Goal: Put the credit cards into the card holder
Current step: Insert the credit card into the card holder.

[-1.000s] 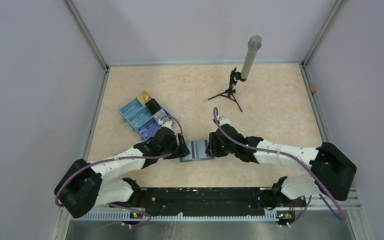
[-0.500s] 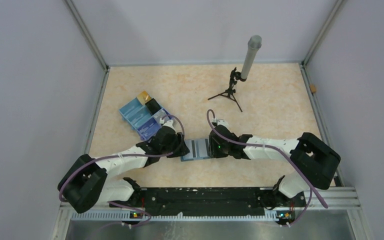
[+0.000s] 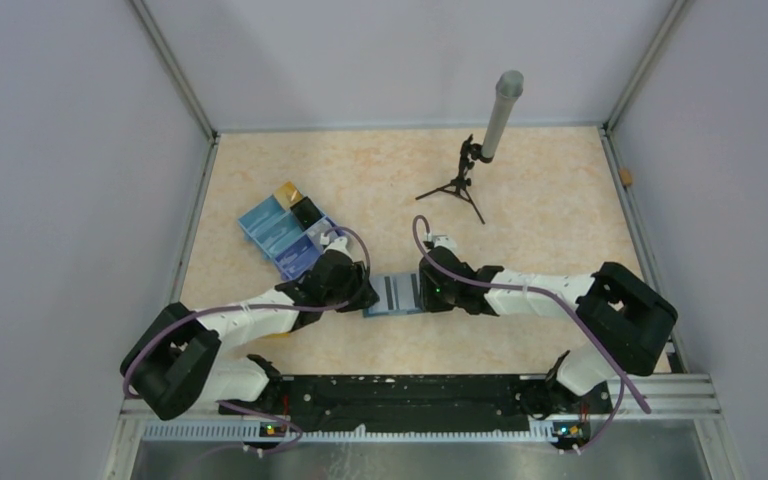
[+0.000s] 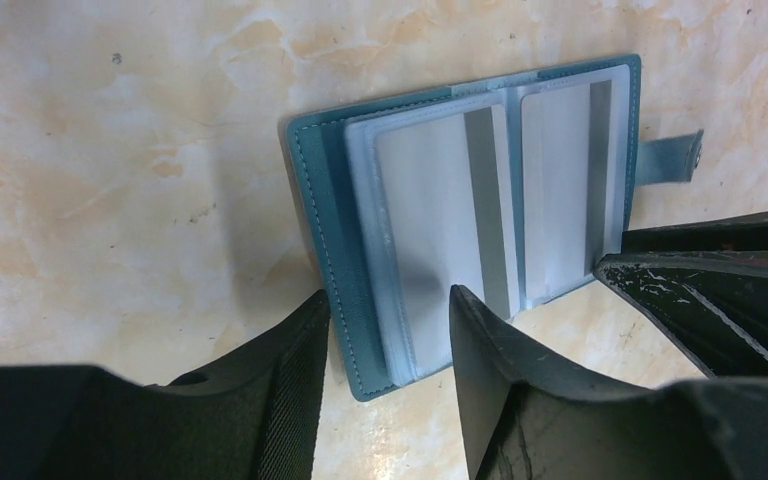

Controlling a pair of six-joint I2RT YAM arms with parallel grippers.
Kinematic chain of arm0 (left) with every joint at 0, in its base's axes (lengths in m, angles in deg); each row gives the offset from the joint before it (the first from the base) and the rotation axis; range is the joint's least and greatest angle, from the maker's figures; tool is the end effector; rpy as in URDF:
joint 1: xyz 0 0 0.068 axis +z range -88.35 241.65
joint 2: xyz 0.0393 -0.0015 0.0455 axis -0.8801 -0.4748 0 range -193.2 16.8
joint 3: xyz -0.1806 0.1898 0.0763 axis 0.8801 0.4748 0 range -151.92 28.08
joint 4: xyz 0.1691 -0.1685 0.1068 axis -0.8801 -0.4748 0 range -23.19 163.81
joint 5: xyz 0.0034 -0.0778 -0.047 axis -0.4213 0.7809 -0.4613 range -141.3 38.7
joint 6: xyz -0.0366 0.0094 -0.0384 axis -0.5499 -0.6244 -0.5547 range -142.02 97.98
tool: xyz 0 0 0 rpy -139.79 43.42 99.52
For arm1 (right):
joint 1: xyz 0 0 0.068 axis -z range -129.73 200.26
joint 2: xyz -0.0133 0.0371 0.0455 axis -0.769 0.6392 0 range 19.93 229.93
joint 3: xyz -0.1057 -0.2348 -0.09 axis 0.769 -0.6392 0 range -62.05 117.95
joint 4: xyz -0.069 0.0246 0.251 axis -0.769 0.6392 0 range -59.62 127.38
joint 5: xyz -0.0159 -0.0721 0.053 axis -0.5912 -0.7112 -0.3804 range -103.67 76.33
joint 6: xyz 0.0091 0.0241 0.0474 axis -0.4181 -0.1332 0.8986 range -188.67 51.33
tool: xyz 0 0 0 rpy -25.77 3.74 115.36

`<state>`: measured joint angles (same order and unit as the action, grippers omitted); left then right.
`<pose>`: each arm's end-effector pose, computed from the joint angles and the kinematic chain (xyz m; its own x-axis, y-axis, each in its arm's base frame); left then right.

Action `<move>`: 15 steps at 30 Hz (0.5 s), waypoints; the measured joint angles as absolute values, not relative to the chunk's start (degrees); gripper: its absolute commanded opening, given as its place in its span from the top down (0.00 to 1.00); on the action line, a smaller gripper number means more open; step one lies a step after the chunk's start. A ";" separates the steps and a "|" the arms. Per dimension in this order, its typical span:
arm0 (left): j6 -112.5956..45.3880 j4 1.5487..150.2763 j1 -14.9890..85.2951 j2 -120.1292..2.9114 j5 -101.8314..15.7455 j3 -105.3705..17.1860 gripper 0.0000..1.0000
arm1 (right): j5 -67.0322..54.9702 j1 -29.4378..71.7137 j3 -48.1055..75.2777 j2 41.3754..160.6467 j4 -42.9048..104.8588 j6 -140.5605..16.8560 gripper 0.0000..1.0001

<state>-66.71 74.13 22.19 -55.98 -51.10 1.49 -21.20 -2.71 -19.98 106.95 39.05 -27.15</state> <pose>0.1783 -0.1470 0.1518 -0.8422 -0.2175 -0.4933 0.0636 0.8686 -0.4914 0.1764 0.2262 0.1584 -0.8566 -0.0445 -0.5140 -0.2363 0.9195 0.3141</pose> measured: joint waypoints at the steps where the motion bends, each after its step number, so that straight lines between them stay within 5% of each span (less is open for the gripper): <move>1: -66.69 74.34 22.19 -56.13 -51.10 1.49 0.51 | -21.20 -2.68 -19.92 106.95 38.96 -27.17 0.77; 15: -66.67 75.13 22.19 -56.83 -51.10 1.47 0.57 | -21.57 -3.08 -18.08 106.95 40.08 -28.50 0.83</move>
